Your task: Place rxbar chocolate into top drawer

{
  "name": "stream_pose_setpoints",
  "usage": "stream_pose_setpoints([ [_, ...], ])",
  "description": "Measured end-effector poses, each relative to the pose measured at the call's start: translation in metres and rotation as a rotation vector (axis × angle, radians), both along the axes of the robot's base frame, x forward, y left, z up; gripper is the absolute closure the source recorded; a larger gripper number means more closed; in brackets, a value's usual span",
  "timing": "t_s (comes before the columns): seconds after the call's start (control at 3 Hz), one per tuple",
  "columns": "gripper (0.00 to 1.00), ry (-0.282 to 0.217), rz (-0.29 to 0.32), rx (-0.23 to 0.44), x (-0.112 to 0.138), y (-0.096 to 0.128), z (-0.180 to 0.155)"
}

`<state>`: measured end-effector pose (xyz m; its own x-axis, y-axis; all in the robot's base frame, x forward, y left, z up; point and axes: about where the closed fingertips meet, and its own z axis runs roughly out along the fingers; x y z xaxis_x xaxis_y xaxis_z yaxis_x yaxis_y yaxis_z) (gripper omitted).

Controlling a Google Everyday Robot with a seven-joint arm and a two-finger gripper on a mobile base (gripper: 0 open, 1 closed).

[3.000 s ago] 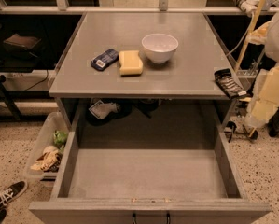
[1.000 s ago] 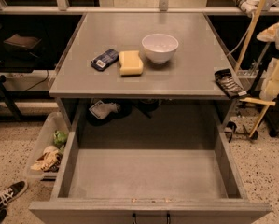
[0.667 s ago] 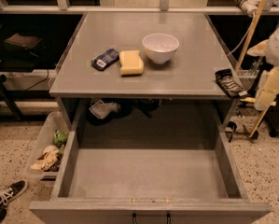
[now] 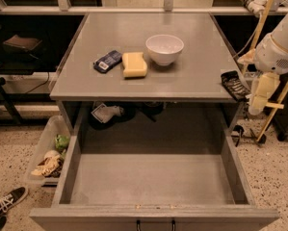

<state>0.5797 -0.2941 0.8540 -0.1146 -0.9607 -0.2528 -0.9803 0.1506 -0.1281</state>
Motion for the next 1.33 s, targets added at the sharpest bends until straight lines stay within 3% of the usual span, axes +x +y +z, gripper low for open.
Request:
stream_pose_setpoints([
  [0.67, 0.0, 0.077, -0.02, 0.073, 0.001, -0.01, -0.049],
  [1.0, 0.0, 0.08, -0.021, 0.074, 0.002, -0.01, -0.052],
  [1.33, 0.19, 0.08, -0.021, 0.074, 0.002, -0.01, -0.052],
])
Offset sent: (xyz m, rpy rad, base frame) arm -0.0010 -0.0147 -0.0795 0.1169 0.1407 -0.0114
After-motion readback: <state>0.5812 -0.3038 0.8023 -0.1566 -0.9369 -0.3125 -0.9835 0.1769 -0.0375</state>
